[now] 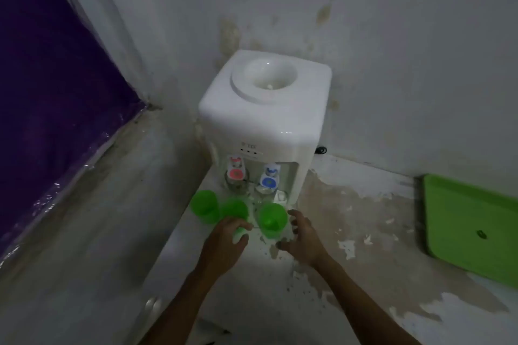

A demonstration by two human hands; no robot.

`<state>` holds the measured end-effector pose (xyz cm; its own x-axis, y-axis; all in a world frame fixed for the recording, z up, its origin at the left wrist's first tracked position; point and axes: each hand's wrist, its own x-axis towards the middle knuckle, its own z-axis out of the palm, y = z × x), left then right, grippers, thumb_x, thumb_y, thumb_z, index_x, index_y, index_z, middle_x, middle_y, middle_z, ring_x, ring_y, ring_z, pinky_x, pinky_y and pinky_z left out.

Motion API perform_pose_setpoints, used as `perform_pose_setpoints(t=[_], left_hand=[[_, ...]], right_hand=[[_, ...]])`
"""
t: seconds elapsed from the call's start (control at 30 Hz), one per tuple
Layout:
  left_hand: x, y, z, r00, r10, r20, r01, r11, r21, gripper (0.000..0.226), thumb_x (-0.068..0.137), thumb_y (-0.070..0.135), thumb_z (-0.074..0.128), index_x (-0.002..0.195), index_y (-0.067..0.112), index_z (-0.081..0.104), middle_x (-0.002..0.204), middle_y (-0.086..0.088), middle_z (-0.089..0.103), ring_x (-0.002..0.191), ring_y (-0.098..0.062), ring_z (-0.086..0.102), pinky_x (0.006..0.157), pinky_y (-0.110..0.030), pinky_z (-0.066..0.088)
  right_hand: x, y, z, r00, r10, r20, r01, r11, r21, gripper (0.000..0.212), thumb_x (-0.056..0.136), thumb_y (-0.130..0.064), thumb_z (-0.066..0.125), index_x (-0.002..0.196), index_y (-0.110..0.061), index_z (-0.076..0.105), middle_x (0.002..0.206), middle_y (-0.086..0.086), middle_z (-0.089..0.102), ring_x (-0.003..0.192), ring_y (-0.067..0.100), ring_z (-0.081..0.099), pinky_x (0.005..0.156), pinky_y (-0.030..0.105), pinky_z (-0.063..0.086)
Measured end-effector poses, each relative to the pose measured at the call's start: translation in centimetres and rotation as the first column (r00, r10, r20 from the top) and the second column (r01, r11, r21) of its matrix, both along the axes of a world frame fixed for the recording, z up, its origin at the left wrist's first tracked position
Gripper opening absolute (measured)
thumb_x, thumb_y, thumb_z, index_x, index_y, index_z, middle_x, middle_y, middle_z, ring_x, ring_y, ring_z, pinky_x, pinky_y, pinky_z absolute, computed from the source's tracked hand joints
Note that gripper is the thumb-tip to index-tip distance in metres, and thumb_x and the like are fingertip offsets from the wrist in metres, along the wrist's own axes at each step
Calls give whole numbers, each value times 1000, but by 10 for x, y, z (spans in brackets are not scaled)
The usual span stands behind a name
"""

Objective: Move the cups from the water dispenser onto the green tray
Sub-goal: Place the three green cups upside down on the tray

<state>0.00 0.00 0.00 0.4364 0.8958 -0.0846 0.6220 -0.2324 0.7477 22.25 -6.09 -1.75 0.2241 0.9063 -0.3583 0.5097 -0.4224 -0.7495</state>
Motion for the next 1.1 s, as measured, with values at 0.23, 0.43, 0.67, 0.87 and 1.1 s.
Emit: perform_pose_setpoints(t=[0.23,0.43,0.67,0.87,1.1], left_hand=[[-12,23,-2,997,-70,9,70,997,31,21,85,19,65,95,38,66,97,33,56,97,6,58,75,-5,40],[-14,42,-3,987,-155,47,154,988,14,16,86,22,63,92,37,66,91,28,57,89,4,58,71,-15,47],[0,60,-3,961,-250,121,245,968,55,25,84,20,64,104,35,62,103,22,55,96,1,59,77,-23,52],[29,55,-3,869,-484,103,478,875,80,67,85,32,62,144,45,33,151,23,32,141,6,30,108,-11,31],[65,31,-20,849,-473,236,521,825,-220,61,96,60,37,150,59,8,162,30,8,145,15,8,113,-14,17]], right_hand=[[-30,19,-13,991,-131,-16,132,987,96,87,67,-21,89,140,-15,43,135,14,53,105,23,59,85,27,51],[-36,26,-19,972,-229,-56,233,968,90,75,69,-26,88,131,-17,48,124,3,61,110,18,57,85,23,46],[-36,24,-14,941,-300,-153,313,948,63,55,68,-34,85,108,-32,47,100,-11,69,87,-7,67,64,20,58],[-26,14,7,952,-264,-154,284,950,129,52,72,-34,81,113,-47,52,103,-22,70,93,-3,69,68,14,55],[1,-7,18,975,-221,27,212,957,198,72,72,-39,84,135,-22,55,115,1,63,99,13,61,82,27,52]])
